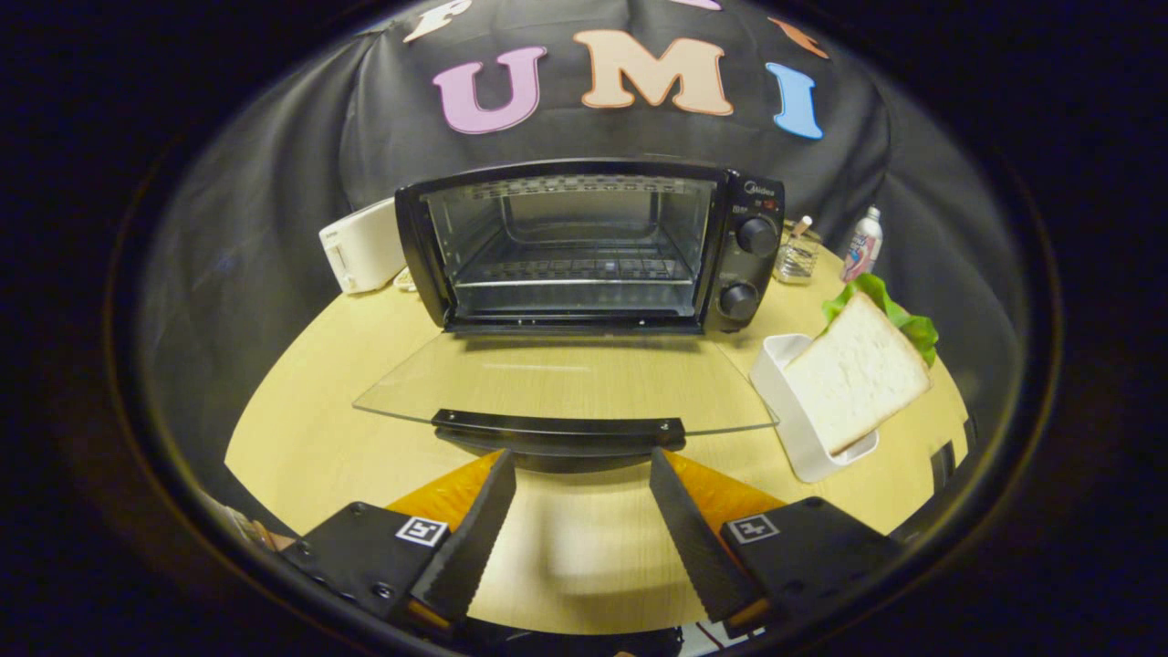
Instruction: Open the toaster oven, put the food inside, and close the toaster oven door.
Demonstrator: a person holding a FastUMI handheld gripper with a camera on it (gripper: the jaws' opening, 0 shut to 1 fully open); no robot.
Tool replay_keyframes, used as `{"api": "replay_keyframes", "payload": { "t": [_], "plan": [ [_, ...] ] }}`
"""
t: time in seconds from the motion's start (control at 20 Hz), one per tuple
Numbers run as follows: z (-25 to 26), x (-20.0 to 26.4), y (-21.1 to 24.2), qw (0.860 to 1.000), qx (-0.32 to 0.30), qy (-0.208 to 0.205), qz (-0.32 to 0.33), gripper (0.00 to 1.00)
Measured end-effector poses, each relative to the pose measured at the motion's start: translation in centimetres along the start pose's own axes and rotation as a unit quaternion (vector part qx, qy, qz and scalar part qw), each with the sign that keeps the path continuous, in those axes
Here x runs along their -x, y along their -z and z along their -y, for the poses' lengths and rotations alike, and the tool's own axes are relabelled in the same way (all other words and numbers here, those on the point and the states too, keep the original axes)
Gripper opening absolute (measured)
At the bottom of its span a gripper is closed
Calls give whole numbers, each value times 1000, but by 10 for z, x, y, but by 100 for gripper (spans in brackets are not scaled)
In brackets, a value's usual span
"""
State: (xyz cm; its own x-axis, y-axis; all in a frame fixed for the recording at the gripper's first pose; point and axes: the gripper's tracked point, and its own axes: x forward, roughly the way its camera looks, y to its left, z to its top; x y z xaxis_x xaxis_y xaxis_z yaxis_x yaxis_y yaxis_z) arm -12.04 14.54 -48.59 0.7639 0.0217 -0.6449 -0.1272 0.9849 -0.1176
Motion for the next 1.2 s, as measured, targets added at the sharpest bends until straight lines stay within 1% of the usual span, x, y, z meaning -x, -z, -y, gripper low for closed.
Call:
{"api": "replay_keyframes", "payload": {
  "t": [0.3,0.45,0.6,0.75,0.85,0.95,1.05,1.2],
  "plan": [
    [1,-22,29,998,-12,-3,-66,95],
    [2,-24,31,998,2,-6,-64,95],
    [2,-24,31,998,-2,-14,-67,95],
    [2,-16,20,997,-22,-41,-63,94],
    [3,-5,12,995,-32,-63,-72,93],
    [6,11,-1,992,-37,-95,-78,92],
    [21,31,-15,989,-28,-119,-87,92],
    [57,59,-41,984,-26,-140,-106,91]
  ]
}}
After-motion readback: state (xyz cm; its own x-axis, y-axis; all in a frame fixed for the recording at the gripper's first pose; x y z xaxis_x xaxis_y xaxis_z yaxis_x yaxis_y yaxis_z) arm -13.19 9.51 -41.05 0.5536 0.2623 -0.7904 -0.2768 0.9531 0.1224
